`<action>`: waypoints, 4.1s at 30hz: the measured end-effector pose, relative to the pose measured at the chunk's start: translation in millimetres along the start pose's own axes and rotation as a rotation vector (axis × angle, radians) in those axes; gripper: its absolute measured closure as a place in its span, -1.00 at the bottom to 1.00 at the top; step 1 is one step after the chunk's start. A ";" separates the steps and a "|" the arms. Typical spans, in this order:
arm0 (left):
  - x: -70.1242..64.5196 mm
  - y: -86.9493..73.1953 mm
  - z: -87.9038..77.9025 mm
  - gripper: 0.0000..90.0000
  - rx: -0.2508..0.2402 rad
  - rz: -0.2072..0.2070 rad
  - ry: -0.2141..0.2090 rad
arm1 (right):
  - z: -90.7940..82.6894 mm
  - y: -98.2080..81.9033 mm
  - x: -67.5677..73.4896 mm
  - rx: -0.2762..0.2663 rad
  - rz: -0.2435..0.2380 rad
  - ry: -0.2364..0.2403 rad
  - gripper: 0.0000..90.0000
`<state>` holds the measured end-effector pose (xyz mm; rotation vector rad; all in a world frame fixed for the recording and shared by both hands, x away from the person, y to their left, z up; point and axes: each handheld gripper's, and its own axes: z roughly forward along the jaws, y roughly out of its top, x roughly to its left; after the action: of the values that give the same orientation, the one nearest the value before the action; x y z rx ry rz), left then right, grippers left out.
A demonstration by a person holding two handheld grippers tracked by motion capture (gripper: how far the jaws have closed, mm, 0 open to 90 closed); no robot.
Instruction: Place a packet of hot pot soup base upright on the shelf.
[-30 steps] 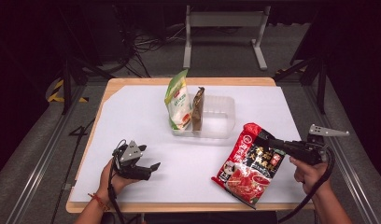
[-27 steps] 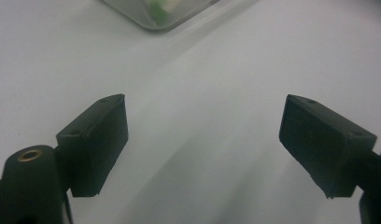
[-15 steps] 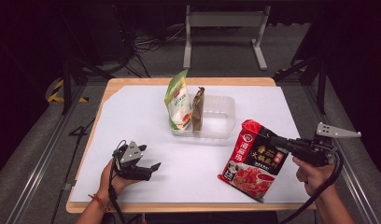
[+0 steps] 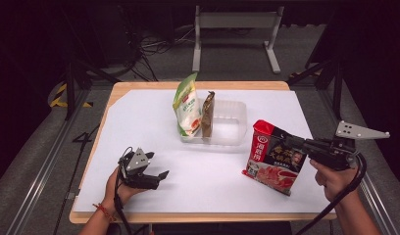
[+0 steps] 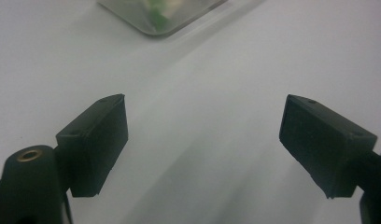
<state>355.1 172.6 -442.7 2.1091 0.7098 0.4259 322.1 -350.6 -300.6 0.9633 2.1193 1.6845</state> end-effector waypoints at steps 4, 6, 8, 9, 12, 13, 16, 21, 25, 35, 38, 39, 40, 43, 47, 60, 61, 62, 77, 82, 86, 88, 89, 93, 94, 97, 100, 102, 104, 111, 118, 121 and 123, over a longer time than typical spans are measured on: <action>0.1 0.1 0.4 -0.64 0.002 0.000 -0.001 | -1.8 12.4 4.6 -0.004 -0.024 -0.031 0.98; 0.0 0.1 0.4 -0.64 0.002 -0.001 -0.002 | -1.6 17.9 5.1 -0.006 -0.036 -0.044 0.98; 0.2 0.0 0.6 -0.64 0.001 -0.002 -0.001 | -0.9 23.3 4.5 -0.014 -0.040 -0.055 0.98; 0.3 0.0 0.6 -0.64 0.002 -0.002 -0.001 | -0.4 25.3 4.0 -0.018 -0.038 -0.058 0.98; 0.3 0.1 0.8 -0.64 0.000 -0.003 -0.002 | 3.1 35.1 3.3 -0.037 -0.043 -0.067 0.98; 0.3 0.2 0.9 -0.64 0.000 -0.003 -0.003 | 4.6 38.1 3.2 -0.042 -0.045 -0.071 0.98; 0.4 0.3 1.1 -0.64 -0.001 -0.001 -0.004 | 9.3 45.5 3.9 -0.060 -0.047 -0.070 0.98; 0.5 0.1 0.3 -0.64 -0.002 -0.005 -0.003 | 23.3 62.1 11.4 -0.083 -0.062 -0.075 0.98; 0.8 0.3 -0.8 -0.64 -0.006 0.000 -0.001 | 35.3 74.6 15.9 -0.087 -0.074 -0.094 0.98; 0.9 -0.4 -2.8 -0.64 -0.014 -0.002 -0.003 | 68.3 100.5 14.4 -0.088 -0.084 -0.144 0.98; 0.7 -0.1 -2.9 -0.64 -0.011 0.002 -0.001 | 80.4 105.2 11.6 -0.083 -0.080 -0.153 0.98; 0.5 0.0 -2.5 -0.64 -0.012 0.003 -0.001 | 84.2 106.2 10.2 -0.084 -0.076 -0.153 0.98; 0.4 0.2 -2.2 -0.64 -0.011 0.009 -0.003 | 88.1 107.1 9.0 -0.083 -0.070 -0.155 0.98; -0.4 0.3 -1.8 -0.64 -0.010 0.007 -0.003 | 99.0 108.8 4.7 -0.084 -0.061 -0.165 0.98; 0.0 -0.2 -2.4 -0.64 -0.011 0.007 0.000 | 111.4 111.5 -1.8 -0.096 -0.041 -0.175 0.98; 0.5 -0.7 -3.3 -0.64 -0.014 0.009 -0.004 | 152.8 120.7 -6.0 -0.102 -0.033 -0.240 0.98; 0.5 -0.7 -3.3 -0.64 -0.014 0.009 -0.004 | 152.8 120.7 -6.0 -0.102 -0.033 -0.240 0.98; 0.7 -0.9 -3.1 -0.64 -0.014 0.009 -0.005 | 156.6 121.6 -5.5 -0.104 -0.037 -0.252 0.98; 1.2 -1.5 -4.3 -0.64 -0.018 0.018 -0.014 | 185.8 109.2 -21.0 -0.145 -0.003 -0.269 0.97; 1.2 -1.8 -4.8 -0.64 -0.021 0.014 -0.019 | 192.8 99.4 -25.8 -0.163 0.007 -0.260 0.97; 1.1 -1.7 -4.8 -0.64 -0.021 0.019 -0.018 | 196.1 89.8 -27.3 -0.163 0.006 -0.254 0.97; 1.2 -1.7 -4.7 -0.64 -0.022 0.019 -0.017 | 196.4 88.2 -27.6 -0.161 0.000 -0.255 0.97; 1.3 -1.8 -4.6 -0.64 -0.020 0.015 -0.019 | 196.7 83.4 -29.6 -0.161 0.002 -0.248 0.97; 1.3 -1.5 -4.1 -0.64 -0.017 0.019 -0.019 | 196.3 77.3 -31.6 -0.157 0.005 -0.244 0.97; 0.9 -1.5 -4.1 -0.64 -0.016 0.015 -0.020 | 196.9 75.3 -31.8 -0.152 0.002 -0.240 0.97; 0.7 -1.4 -4.0 -0.64 -0.017 0.019 -0.019 | 197.7 70.7 -32.0 -0.141 -0.001 -0.240 0.96; 0.8 -1.6 -4.0 -0.64 -0.016 0.019 -0.019 | 197.5 68.4 -31.3 -0.140 -0.008 -0.236 0.96; 0.8 -1.6 -3.7 -0.64 -0.013 0.017 -0.017 | 197.7 64.6 -30.2 -0.127 -0.020 -0.241 0.96; 0.8 -1.5 -3.5 -0.64 -0.015 0.017 -0.017 | 197.2 63.3 -30.0 -0.127 -0.022 -0.241 0.96; 1.1 -1.2 -4.8 -0.64 -0.025 0.016 -0.013 | 190.0 57.6 -31.3 -0.124 -0.023 -0.247 0.95; 0.1 -0.7 -3.3 -0.64 -0.017 0.022 -0.012 | 183.5 54.2 -32.1 -0.105 -0.032 -0.251 0.93; 0.1 -0.8 -3.0 -0.64 -0.013 0.020 -0.012 | 182.2 54.0 -31.7 -0.097 -0.036 -0.253 0.92; 0.3 -0.9 -2.4 -0.64 -0.011 0.019 -0.013 | 180.1 52.9 -31.7 -0.085 -0.042 -0.256 0.91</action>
<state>353.8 174.7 -442.1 2.1078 0.6787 0.4256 467.9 -228.5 -309.1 1.0400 1.8753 1.5265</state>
